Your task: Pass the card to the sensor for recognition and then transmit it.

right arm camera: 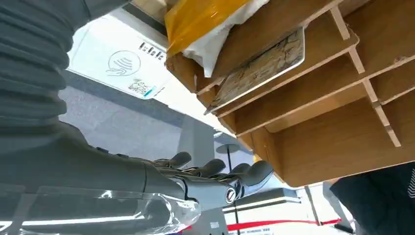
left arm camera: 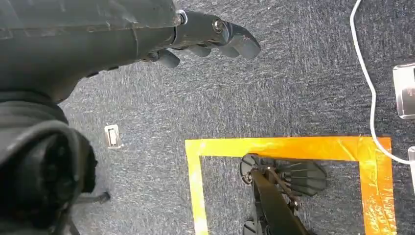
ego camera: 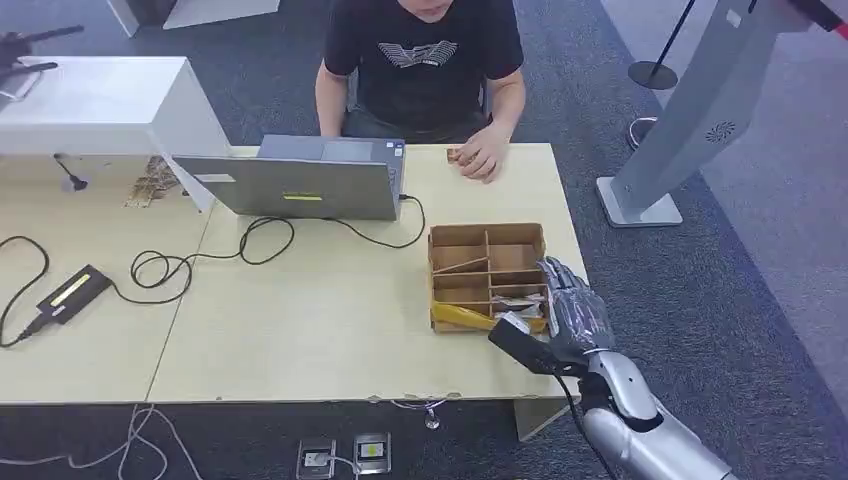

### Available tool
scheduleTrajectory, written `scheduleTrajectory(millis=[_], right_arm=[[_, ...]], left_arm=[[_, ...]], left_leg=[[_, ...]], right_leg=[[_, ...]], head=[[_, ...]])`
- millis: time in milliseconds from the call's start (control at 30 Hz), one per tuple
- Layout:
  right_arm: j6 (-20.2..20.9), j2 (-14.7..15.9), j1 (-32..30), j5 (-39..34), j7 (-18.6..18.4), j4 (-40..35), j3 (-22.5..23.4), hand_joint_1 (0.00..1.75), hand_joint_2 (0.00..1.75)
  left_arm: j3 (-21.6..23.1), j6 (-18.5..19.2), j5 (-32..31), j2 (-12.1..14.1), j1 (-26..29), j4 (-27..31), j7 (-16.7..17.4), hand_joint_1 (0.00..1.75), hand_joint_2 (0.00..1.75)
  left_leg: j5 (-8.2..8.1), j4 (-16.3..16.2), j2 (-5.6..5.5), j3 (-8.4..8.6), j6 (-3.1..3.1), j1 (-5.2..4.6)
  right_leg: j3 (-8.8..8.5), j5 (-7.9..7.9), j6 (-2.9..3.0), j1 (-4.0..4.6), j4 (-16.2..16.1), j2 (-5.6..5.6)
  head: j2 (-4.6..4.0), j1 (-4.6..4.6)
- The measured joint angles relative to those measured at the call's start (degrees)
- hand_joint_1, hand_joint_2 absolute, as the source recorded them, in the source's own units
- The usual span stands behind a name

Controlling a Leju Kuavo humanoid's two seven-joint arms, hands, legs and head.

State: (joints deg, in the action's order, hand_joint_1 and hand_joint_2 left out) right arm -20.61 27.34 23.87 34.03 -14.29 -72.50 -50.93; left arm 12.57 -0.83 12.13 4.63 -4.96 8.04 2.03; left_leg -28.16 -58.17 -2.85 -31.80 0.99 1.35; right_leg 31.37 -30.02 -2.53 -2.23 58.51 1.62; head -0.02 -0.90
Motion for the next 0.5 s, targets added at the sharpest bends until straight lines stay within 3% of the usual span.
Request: scheduleTrajectory(millis=[33, 167, 267, 333, 500], right_arm=[[0.0, 0.0, 0.0, 0.0, 0.0, 0.0, 0.0, 1.61, 1.75], [0.0, -0.2, 0.0, 0.0, 0.2, 0.2, 0.0, 1.69, 1.75], [0.0, -0.4, 0.0, 0.1, 0.4, 0.5, 0.0, 1.55, 1.75], [0.0, -0.6, 0.0, 0.1, 0.5, 0.7, 0.0, 1.69, 1.75], [-0.1, -0.9, 0.3, 0.2, 0.6, 0.9, 0.1, 1.62, 1.75]], left_arm=[[0.0, 0.0, 0.0, 0.0, 0.0, 0.0, 0.2, 0.00, 0.00], [-0.2, 0.0, -0.4, 0.0, 0.0, 0.0, 0.7, 0.00, 0.00], [-0.5, 0.0, -0.7, 0.0, 0.0, 0.0, 1.1, 0.00, 0.00], [-0.9, 0.0, -0.9, 0.0, 0.0, 0.0, 1.1, 0.00, 0.00], [-1.1, 0.0, -1.1, 0.0, 0.0, 0.0, 1.1, 0.00, 0.00]], left_leg=[[0.00, 0.0, 0.00, 0.00, 0.00, 0.00], [0.00, 0.0, 0.00, 0.00, 0.00, 0.00], [0.00, 0.0, 0.00, 0.00, 0.00, 0.00], [0.00, 0.0, 0.00, 0.00, 0.00, 0.00], [0.00, 0.0, -0.01, 0.00, 0.00, 0.00]], right_leg=[[0.00, 0.00, 0.00, 0.00, 0.0, 0.00], [0.00, 0.00, 0.00, 0.00, 0.0, 0.00], [0.00, 0.00, 0.00, 0.00, 0.0, 0.00], [0.00, 0.00, 0.00, 0.00, 0.0, 0.00], [-0.01, 0.00, 0.00, 0.00, 0.0, -0.01]], head=[[0.00, 0.02], [0.00, 0.02], [0.00, 0.02], [0.00, 0.02], [0.00, 0.02]])
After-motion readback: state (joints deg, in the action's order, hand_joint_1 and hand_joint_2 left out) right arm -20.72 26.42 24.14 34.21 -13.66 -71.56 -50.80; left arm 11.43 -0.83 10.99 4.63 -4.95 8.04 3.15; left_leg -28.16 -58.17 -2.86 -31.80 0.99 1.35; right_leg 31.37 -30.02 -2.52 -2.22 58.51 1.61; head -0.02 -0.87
